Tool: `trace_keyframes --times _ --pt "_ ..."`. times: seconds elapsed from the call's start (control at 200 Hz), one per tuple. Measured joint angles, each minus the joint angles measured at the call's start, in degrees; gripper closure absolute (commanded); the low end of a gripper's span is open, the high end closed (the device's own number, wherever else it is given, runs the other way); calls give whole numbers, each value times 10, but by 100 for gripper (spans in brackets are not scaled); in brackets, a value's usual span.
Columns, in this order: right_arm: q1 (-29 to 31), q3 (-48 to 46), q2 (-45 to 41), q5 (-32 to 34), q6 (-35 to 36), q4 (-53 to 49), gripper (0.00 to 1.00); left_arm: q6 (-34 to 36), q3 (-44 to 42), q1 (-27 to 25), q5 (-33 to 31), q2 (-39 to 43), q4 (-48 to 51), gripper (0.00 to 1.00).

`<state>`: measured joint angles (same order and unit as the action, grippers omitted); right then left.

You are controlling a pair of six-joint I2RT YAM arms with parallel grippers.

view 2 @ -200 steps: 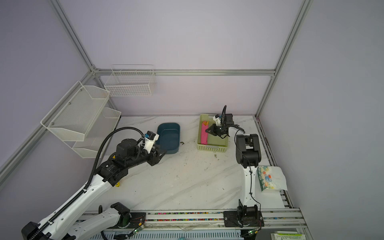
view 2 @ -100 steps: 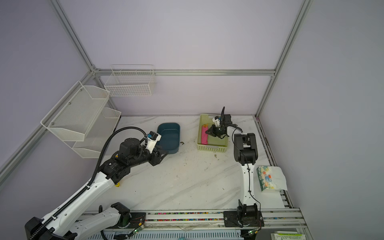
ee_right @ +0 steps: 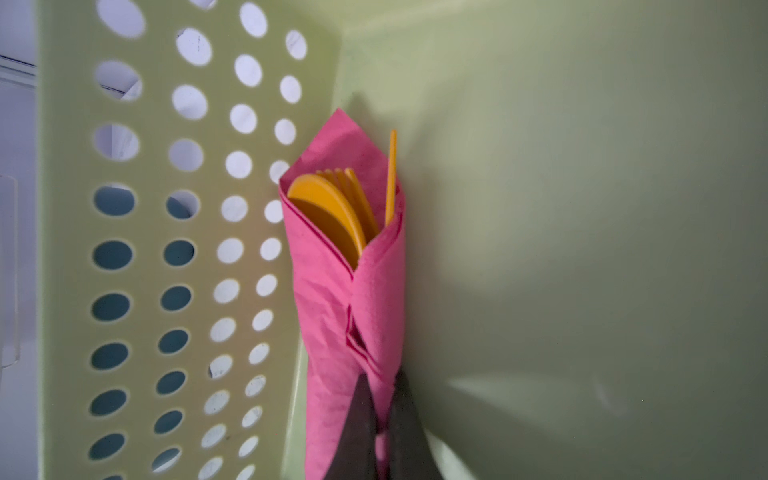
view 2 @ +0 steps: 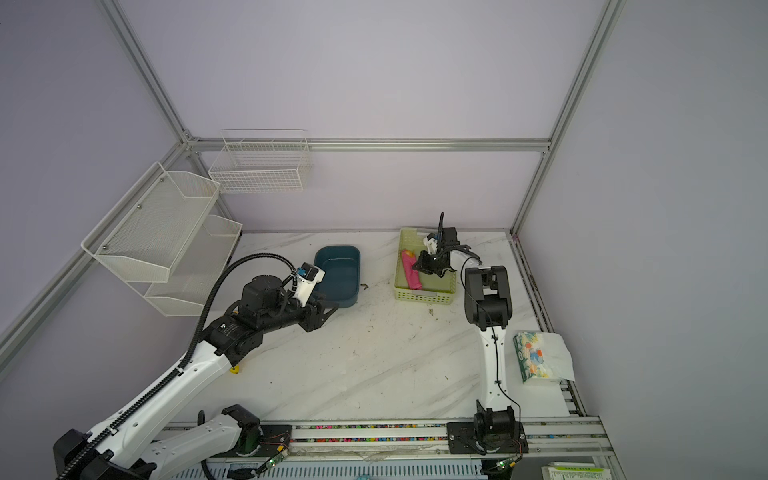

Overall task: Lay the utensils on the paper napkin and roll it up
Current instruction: 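Lower the pink bundle into the green basket with the right gripper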

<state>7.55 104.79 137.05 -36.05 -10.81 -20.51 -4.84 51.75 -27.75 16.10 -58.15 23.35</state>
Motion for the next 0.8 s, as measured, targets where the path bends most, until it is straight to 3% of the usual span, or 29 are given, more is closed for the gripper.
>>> trace_keyframes --times 0.18,0.8 --pt "12 0 -7 43 8 -2 100 0 0 1 9 0 -1 44" --pt "26 -30 -31 138 23 29 72 0 0 7 37 0 -2 43"
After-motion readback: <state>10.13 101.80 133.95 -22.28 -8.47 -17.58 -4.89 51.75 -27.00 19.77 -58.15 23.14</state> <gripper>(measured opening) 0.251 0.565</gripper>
